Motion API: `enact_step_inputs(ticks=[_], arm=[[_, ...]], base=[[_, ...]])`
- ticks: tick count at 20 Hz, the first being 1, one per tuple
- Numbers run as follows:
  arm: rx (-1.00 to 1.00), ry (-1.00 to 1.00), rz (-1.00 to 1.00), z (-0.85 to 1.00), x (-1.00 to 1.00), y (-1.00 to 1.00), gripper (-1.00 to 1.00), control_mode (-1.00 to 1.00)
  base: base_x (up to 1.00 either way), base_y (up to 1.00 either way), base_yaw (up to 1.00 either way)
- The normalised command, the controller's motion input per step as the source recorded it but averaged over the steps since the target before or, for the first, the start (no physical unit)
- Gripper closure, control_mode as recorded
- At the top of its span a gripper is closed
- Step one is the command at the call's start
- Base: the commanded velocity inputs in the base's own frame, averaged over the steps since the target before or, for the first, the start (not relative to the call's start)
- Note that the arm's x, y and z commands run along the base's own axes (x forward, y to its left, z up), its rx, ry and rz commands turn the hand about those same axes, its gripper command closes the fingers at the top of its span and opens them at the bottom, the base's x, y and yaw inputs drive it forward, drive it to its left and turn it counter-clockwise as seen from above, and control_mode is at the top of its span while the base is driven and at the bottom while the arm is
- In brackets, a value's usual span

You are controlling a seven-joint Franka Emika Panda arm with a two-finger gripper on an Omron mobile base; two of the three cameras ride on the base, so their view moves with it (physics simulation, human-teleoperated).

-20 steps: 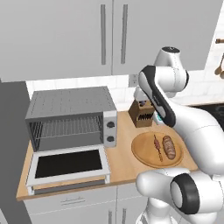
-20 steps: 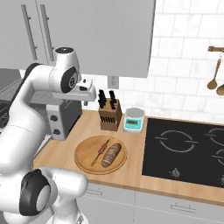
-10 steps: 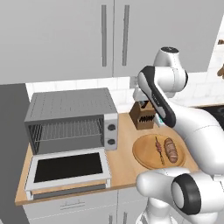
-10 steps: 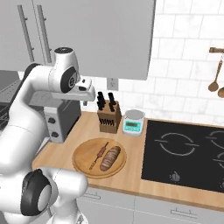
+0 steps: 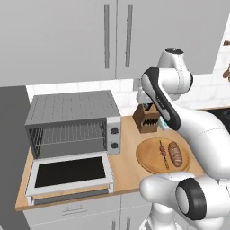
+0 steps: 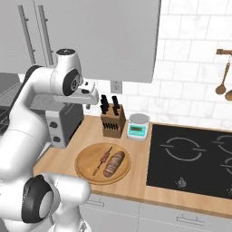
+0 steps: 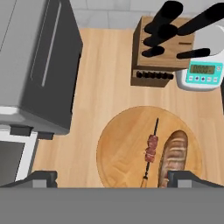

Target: Pick up the kebab skewer and baguette bread, and place them inside the toaster oven. Close the toaster oven door and start by setting the timer.

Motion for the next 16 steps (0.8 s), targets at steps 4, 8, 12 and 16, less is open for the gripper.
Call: enact_step_inputs(ticks=[4,8,12,16], arm=[[0.0,-0.07,0.0,0.0,-0.18,0.33,-1.0,-1.0],[-0.03,-0.14,0.0,0.0,-0.36,1.0,-1.0,-1.0],[-0.02,-0.16,0.0,-0.09,-0.44,1.0,-1.0,-1.0],[-0.07,-0.14,0.0,-0.32,-0.4,1.0,-1.0,-1.0]], base=[[0.0,0.0,0.0],[0.0,0.0,0.0],[0.0,0.0,0.0],[0.0,0.0,0.0]])
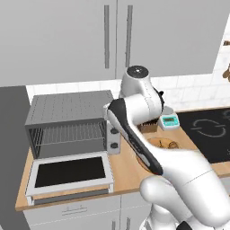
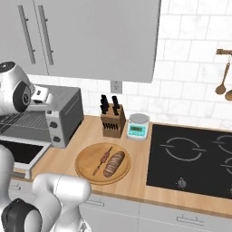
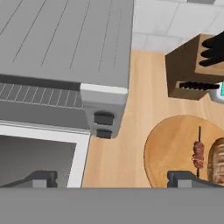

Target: Pick up the kebab skewer and baguette bread, and place them inside the toaster oven. Close the toaster oven door and start by setting the timer.

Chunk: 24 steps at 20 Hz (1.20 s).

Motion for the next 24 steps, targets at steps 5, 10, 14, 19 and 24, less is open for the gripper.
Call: enact_step_inputs(ticks=[5,10,14,19,24], arm=[[-0.01,-0.21,0.0,-0.22,-0.16,1.0,-1.0,-1.0],[0.0,-0.39,0.0,-0.03,0.0,0.85,-1.0,-1.0],[0.0,-0.5,0.0,0.0,0.04,0.36,-1.0,-1.0],[0.02,-0.32,-0.03,0.0,0.29,0.23,-1.0,-1.0],[0.13,-0.15,-0.08,-0.11,0.15,0.0,-1.0,-1.0]], base=[[0.0,0.0,0.0],[0.0,0.0,0.0],[0.0,0.0,0.0],[0.0,0.0,0.0],[0.0,0.0,0.0]])
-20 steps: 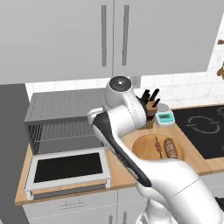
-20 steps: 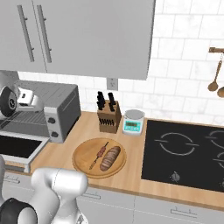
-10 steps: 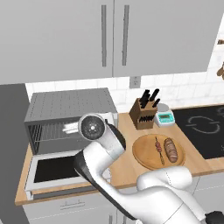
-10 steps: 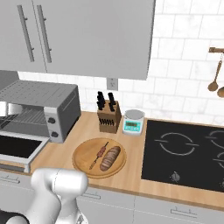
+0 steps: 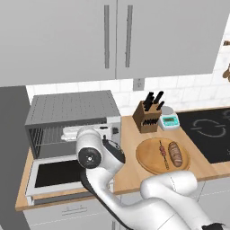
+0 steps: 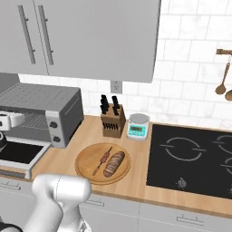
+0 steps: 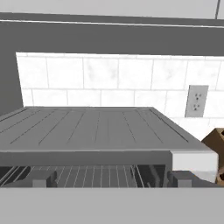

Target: Pick up the kebab skewer and baguette bread, and place them inside the toaster oven. Close the toaster oven door and start by setting the timer.

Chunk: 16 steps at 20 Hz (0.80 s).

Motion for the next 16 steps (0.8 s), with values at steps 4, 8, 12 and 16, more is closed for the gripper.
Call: enact_step_inputs(ticks=[4,8,12,16], arm=[[0.04,0.02,-0.02,-0.11,0.0,0.0,-1.0,-1.0],[0.05,0.01,-0.03,-0.18,0.0,0.03,-1.0,-1.0],[0.05,0.01,0.0,-0.27,0.0,0.01,-1.0,-1.0],[0.0,0.01,0.0,-0.15,0.05,0.14,-1.0,-1.0]], base=[[0.0,0.0,0.0],[0.0,0.0,0.0],[0.0,0.0,0.0],[0.0,0.0,0.0]])
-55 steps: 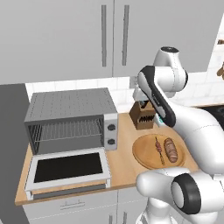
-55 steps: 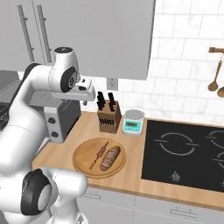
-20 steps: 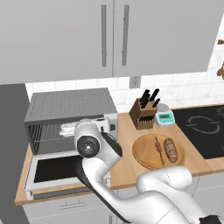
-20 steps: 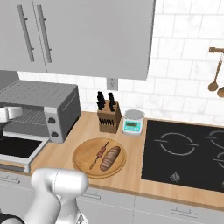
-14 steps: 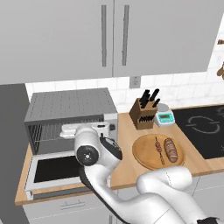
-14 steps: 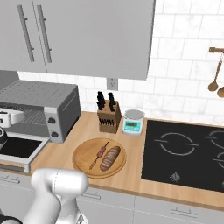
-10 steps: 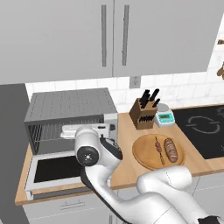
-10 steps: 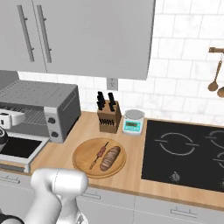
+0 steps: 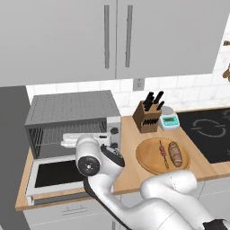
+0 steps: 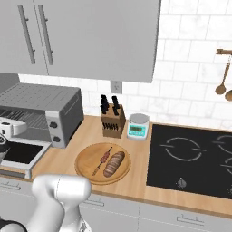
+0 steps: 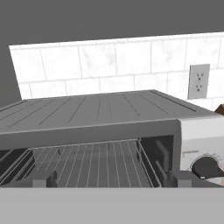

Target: Pick up the kebab skewer and baguette bread, and place them inside the toaster oven. Close the toaster oven door and start by setting the timer.

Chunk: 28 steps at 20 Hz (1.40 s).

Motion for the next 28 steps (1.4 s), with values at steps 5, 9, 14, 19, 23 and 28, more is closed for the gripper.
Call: enact_step_inputs(ticks=[5,9,14,19,23,28], arm=[[-0.05,0.16,0.0,-0.03,0.14,0.29,-1.0,-1.0],[-0.07,0.26,0.06,-0.06,0.1,0.45,-1.0,-1.0],[-0.01,0.13,0.03,0.0,0.32,0.26,-1.0,-1.0],[0.01,-0.01,0.0,-0.29,0.15,0.0,-1.0,-1.0],[0.02,-0.02,0.0,-0.67,0.01,0.0,-1.0,-1.0],[0.08,0.0,0.0,-0.2,0.27,-0.18,-1.0,-1.0]], base=[[0.0,0.0,0.0],[0.0,0.0,0.0],[0.0,0.0,0.0],[0.0,0.0,0.0],[0.0,0.0,0.0],[0.0,0.0,0.0]])
